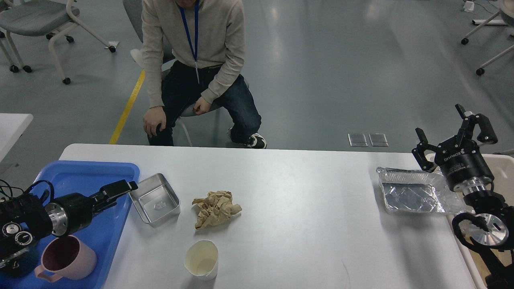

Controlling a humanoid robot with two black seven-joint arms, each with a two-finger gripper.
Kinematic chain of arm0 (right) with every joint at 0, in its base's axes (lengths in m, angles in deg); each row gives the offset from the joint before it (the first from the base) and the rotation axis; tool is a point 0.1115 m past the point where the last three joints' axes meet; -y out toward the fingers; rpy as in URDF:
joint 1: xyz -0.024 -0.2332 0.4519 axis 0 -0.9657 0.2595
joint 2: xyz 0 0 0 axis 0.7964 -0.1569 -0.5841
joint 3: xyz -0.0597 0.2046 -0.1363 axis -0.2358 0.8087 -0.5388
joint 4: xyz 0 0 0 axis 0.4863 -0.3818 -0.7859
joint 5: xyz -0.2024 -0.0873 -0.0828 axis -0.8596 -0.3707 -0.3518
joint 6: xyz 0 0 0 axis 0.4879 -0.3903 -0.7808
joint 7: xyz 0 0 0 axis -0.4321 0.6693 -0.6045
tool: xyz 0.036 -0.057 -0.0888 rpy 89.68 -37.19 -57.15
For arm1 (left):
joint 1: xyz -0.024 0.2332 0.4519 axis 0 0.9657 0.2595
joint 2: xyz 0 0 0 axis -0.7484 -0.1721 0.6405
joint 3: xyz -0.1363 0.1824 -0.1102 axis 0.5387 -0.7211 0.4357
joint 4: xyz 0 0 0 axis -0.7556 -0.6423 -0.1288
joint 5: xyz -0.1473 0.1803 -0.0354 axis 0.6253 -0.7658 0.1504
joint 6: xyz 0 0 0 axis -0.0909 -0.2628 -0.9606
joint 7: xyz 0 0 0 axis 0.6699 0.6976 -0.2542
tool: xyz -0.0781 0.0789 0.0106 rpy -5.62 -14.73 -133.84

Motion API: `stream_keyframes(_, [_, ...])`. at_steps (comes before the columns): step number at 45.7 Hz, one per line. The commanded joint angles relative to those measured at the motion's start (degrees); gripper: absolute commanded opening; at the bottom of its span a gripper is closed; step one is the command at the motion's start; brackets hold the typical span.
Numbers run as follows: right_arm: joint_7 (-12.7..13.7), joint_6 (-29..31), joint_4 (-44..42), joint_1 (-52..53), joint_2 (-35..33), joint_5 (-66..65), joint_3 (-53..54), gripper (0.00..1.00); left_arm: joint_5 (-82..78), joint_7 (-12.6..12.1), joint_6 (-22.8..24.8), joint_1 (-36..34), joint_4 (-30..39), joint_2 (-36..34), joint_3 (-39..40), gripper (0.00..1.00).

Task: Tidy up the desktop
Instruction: 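Grasp the small metal box with the left gripper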

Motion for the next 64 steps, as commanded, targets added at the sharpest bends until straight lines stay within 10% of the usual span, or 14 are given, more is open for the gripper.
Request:
stream_keyframes(1, [0.0,-0.1,0.0,0.1,0.2,0.0,0.0,1.0,2.8,-0.1,-0.3,0.5,-1.2,1.6,0.1,0.88])
stream_keyframes(29, [0.0,-0.1,0.1,0.0,0.3,0.0,0.0,1.0,9.7,-0.9,-2.9,2.8,-7.7,9.4,0.0,0.87])
stream_keyframes(45, [-0.1,-0.1,0.2,0.0,0.3,0.0,0.2,1.0,9.9,-1.2,-3.9,4.6,-8.2,9.8,0.0,0.61])
stream_keyframes(64, [-0.1,-0.1,0.3,0.1,0.3,0.0,0.3,1.0,14.0,-2.2,-3.8,3.9,-11.2,11.7,-2.4,0.58])
